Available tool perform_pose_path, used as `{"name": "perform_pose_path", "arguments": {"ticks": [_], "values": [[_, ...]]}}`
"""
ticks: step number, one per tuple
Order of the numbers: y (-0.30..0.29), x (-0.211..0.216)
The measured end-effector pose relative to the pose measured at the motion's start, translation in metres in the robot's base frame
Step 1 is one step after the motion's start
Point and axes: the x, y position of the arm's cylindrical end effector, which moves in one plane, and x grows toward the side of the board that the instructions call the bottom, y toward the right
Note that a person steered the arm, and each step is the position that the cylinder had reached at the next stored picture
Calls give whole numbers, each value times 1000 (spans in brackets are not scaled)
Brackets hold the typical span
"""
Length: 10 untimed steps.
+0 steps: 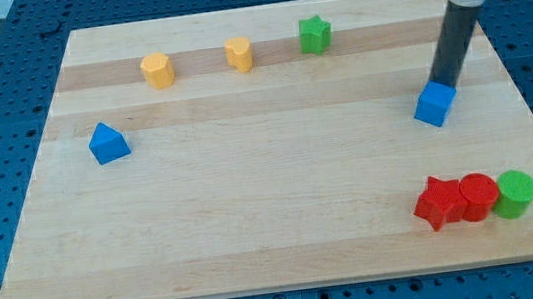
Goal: Push blue cube towards the bottom center
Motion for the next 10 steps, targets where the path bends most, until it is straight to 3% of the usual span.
{"name": "perform_pose_path", "arguments": {"ticks": [1, 3, 7, 10], "values": [[4, 1], [-26, -38], [-20, 30], [-9, 34]]}}
